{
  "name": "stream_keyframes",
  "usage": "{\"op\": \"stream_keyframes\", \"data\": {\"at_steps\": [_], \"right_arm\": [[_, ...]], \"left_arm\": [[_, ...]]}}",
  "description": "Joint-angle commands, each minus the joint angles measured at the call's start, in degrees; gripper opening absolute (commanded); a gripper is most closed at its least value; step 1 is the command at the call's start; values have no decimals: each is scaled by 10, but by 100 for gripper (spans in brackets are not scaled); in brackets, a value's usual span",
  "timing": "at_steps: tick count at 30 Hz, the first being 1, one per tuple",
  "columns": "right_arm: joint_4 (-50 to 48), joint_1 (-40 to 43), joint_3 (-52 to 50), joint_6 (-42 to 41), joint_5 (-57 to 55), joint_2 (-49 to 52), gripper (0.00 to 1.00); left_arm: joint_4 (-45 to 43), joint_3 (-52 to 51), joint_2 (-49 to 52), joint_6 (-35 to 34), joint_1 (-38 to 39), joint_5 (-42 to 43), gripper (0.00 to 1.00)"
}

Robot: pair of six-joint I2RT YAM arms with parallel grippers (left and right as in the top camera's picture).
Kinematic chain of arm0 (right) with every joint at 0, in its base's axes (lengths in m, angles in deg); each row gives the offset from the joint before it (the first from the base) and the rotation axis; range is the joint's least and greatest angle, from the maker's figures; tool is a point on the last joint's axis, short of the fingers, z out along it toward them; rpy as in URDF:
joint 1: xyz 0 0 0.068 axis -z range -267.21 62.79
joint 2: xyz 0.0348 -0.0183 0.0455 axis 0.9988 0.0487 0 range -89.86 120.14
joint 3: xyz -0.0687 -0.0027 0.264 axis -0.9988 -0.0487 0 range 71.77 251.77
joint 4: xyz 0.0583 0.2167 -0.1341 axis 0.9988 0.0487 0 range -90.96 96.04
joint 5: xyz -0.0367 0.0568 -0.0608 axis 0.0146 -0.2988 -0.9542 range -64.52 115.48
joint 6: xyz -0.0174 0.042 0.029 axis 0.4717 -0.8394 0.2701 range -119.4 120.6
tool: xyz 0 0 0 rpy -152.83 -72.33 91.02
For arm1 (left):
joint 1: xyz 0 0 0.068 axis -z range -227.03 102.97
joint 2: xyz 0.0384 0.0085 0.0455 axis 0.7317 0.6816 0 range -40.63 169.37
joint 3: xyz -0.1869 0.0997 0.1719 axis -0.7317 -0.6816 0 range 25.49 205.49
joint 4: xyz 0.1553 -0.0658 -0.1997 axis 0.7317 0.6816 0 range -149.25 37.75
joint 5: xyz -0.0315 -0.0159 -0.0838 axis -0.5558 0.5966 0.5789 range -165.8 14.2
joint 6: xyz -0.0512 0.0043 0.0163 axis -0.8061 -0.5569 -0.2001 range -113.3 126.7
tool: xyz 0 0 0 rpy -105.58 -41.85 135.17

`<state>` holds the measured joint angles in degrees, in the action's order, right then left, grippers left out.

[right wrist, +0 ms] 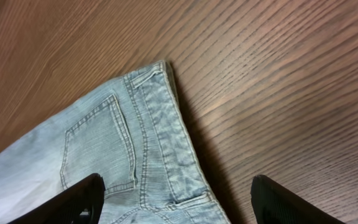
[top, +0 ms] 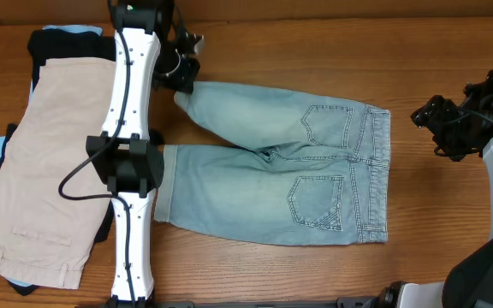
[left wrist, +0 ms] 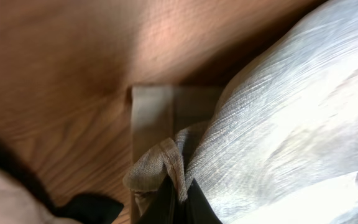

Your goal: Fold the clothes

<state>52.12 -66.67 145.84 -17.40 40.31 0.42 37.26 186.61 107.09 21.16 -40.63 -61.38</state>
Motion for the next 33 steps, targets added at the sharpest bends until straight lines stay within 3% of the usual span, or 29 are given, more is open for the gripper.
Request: {"op": "stream_keyframes", "data": {"at_steps": [1, 9, 20, 27, 33], "right_arm": [[-3, -3, 2, 3, 3, -6, 79], [-3, -3, 2, 5, 3, -6, 80], [-9, -3, 2, 5, 3, -6, 80], [-15, -3, 2, 5, 3, -6, 80], [-30, -3, 2, 5, 3, -6, 80]], "left_arm": [[3, 30, -71, -21, 17, 2, 4], [3, 30, -87, -65, 41, -11, 4], [-6, -5, -83, -164, 55, -161, 4], [-161, -132, -80, -165, 54, -165, 4], [-309, -213, -79, -205, 54, -213, 4]]}}
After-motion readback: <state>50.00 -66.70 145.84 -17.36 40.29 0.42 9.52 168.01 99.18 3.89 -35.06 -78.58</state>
